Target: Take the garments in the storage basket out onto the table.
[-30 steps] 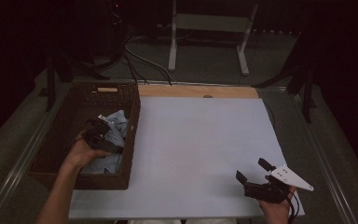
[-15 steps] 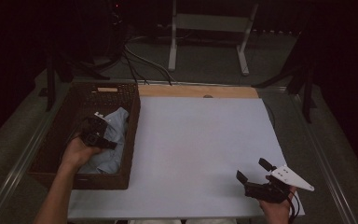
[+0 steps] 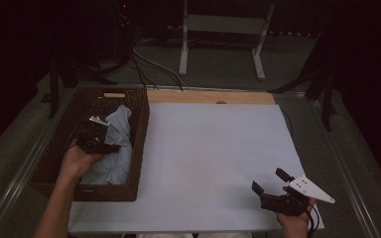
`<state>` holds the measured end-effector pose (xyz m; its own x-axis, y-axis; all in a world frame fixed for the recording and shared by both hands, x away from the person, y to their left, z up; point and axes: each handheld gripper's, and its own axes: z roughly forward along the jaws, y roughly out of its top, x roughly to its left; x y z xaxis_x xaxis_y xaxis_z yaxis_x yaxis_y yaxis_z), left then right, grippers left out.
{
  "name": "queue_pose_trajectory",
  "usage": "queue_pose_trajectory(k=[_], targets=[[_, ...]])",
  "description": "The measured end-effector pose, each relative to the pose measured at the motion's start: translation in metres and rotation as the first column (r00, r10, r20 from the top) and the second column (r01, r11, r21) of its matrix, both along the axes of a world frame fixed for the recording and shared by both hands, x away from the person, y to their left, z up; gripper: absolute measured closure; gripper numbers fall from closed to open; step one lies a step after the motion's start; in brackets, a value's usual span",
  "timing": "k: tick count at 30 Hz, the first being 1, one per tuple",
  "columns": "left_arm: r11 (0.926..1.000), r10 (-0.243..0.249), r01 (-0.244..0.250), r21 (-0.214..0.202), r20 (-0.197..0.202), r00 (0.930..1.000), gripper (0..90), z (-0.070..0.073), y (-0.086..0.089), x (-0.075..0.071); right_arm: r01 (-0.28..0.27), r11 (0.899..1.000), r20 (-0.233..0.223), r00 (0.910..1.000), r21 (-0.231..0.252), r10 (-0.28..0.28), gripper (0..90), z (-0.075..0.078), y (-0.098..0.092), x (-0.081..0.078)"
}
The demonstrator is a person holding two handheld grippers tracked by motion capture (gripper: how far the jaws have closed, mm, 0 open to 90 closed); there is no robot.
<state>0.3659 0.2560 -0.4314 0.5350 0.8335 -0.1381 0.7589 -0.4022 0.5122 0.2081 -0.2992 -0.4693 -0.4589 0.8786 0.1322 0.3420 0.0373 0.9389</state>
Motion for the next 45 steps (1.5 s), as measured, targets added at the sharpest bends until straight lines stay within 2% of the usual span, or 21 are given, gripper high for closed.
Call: queue_pose_trajectory(k=[4, 7, 14, 22, 45], targets=[[0.9997, 0.016, -0.015, -0.017, 0.036, 0.9992, 72.0, 0.005, 0.003, -0.003, 0.0, 1.0, -0.001, 1.0, 0.001, 0.0, 0.0, 0.0, 0.0, 0.0], [0.9987, 0.028, -0.025, -0.045, 0.058, 0.9979, 72.1, 0.01, 0.006, -0.005, 0.0, 1.0, -0.001, 1.0, 0.001, 0.0, 0.0, 0.0, 0.0, 0.0], [0.997, 0.042, -0.036, -0.068, 0.079, 0.996, 72.1, 0.015, 0.011, -0.008, 0.0, 1.0, -0.001, 1.0, 0.002, 0.0, 0.0, 0.0, 0.0, 0.0], [0.9944, 0.052, -0.039, -0.098, 0.127, 0.9905, 72.1, 0.022, 0.01, -0.013, 0.0, 1.0, -0.002, 1.0, 0.001, 0.0, 0.0, 0.0, 0.0, 0.0], [0.9896, 0.048, -0.022, -0.142, 0.177, 0.9831, 72.1, 0.037, 0.007, -0.018, 0.0, 1.0, -0.003, 1.0, 0.002, 0.0, 0.0, 0.0, 0.0, 0.0]])
